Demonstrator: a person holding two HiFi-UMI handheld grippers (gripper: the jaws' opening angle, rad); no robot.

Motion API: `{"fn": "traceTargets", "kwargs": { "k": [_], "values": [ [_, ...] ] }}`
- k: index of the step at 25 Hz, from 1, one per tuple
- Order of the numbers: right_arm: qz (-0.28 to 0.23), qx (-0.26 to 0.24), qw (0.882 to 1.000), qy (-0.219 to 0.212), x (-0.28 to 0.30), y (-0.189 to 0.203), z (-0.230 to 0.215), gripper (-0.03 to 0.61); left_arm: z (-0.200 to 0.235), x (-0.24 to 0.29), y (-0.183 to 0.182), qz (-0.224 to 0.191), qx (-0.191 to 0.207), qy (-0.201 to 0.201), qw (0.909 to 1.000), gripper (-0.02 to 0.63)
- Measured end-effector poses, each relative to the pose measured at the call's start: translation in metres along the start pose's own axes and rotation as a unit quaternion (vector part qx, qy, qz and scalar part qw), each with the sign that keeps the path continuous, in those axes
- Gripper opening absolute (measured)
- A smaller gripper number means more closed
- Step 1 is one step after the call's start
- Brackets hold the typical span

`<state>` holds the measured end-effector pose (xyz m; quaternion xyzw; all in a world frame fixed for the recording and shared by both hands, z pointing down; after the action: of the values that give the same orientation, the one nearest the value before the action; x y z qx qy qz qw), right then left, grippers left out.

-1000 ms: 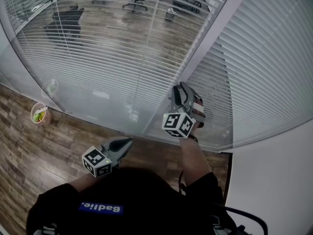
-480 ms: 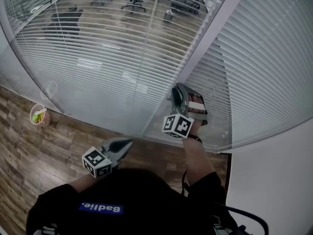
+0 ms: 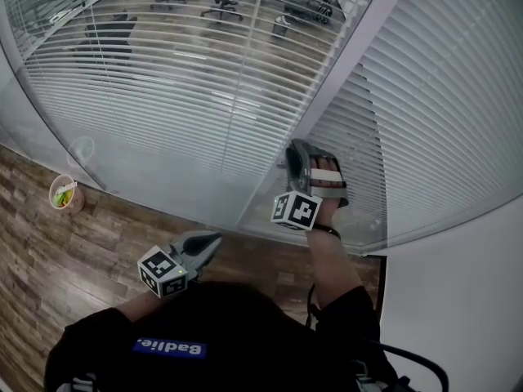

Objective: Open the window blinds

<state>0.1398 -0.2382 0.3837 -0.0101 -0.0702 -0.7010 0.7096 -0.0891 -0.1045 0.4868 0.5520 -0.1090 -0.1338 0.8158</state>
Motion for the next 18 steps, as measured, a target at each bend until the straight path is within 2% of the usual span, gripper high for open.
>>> {"fn": "traceTargets", "kwargs": {
  "k": [6,9,10,11,12,15,18],
  "values": [
    [0.0,-0.007,1.0,0.001,-0.001,-0.001,0.002,0.126,-0.001,0.0,0.003,0.001,-0.005,0.0,1.0,0.0],
    [-0.019,0.003,0.999,0.026,-0.007,-0.003,0.004,0.136,-0.003,0.0,0.003,0.0,-0.003,-0.001,1.0,0.0],
    [-0.027,0.006,0.999,0.04,-0.009,-0.003,0.004,0.161,-0.003,0.0,0.002,-0.001,-0.003,-0.003,1.0,0.0],
    [-0.033,0.015,0.998,0.053,-0.012,-0.003,0.003,0.205,-0.003,0.0,0.002,-0.002,-0.002,-0.006,1.0,0.0],
    [-0.035,0.029,0.997,0.062,-0.014,-0.001,0.003,0.219,-0.003,0.001,0.002,-0.002,-0.001,-0.008,1.0,0.0],
    [-0.032,0.072,0.995,0.067,-0.02,0.007,0.001,0.23,-0.006,0.005,0.003,-0.001,-0.001,-0.007,1.0,0.0],
    [-0.03,0.086,0.993,0.068,-0.027,0.014,0.001,0.23,-0.012,0.01,0.004,0.004,-0.001,-0.004,1.0,0.0]
  ]
}}
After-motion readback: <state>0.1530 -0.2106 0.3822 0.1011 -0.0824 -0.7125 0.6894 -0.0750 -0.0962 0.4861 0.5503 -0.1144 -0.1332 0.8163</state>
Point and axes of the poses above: the fingertips, and each gripper's own axes: x forward along the fingers, z to its left, y out of its underside, the point moved 9 cm from there along -x, backward along the fingers, and after that the axes turned 5 degrees about y, right-handed, at the moved point
